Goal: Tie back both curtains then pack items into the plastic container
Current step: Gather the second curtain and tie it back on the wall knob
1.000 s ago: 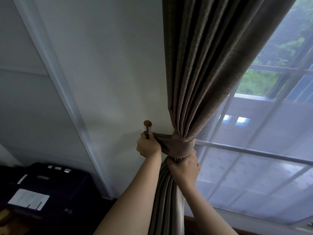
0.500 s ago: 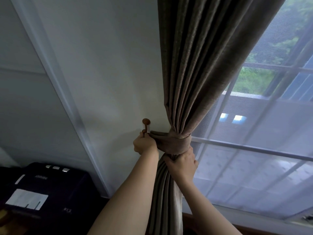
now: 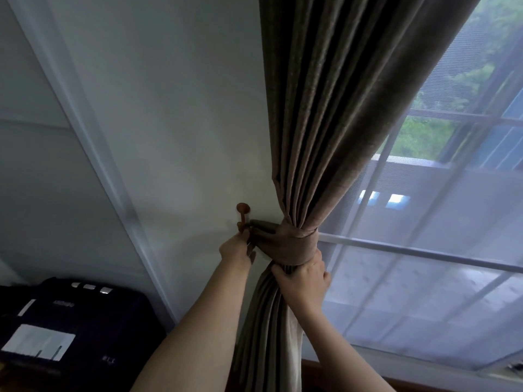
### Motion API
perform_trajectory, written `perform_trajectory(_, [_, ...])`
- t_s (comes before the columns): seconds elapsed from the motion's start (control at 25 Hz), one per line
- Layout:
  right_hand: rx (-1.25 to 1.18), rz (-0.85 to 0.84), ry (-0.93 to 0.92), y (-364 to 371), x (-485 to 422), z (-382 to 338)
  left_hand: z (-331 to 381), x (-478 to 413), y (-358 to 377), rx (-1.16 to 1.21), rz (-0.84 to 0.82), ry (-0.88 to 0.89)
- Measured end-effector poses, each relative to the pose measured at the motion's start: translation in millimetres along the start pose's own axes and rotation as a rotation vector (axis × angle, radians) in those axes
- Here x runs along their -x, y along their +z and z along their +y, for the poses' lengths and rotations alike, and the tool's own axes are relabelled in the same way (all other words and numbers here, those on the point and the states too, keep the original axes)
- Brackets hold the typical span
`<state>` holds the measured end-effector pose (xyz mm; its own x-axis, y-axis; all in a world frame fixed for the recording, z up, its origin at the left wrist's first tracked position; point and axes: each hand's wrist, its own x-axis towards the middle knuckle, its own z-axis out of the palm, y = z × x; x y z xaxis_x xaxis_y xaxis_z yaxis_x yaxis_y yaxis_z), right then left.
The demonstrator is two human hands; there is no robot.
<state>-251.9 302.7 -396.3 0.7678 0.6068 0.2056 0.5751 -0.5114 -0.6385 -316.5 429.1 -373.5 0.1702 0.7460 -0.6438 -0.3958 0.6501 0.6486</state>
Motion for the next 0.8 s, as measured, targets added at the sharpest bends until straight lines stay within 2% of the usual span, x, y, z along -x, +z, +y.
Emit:
perform_trajectory(0.08, [-0.013, -0.008, -0.003, -1.4, -1.5, 0.8, 5.2, -10.8, -2.7, -0.063, 0.019, 0.008])
perform_trajectory(0.2, [-0.010, -0.011, -0.001, -0.8, -2.0, 1.6, 12.8, -18.7, -5.0, -0.045, -0.073, -0.027])
perform_trajectory(0.36, [-0.026, -0.039, 0.023, -3.2, -3.0, 4.2, 16.5, -11.4, -12.5, 0.118, -0.194, -0.023])
perform_trajectory(0.52, [-0.033, -0.127, 0.014, -11.9, -3.2, 5.2, 22.1, 4.1, -10.2, 0.303, -0.192, -0.052])
perform_trajectory(0.64, [-0.083, -0.172, -0.046, -25.1, 2.1, 13.6, 22.5, 6.1, -12.7, 0.338, -0.244, -0.015])
perform_trajectory(0.72, [-0.184, -0.204, -0.063, -32.2, 8.4, 26.3, 9.1, 4.4, -19.1, 0.229, -0.269, 0.024])
perform_trajectory(0.8, [-0.298, -0.244, -0.068, -37.5, 16.0, 38.3, -10.2, 4.8, -24.1, -0.114, -0.293, 0.113])
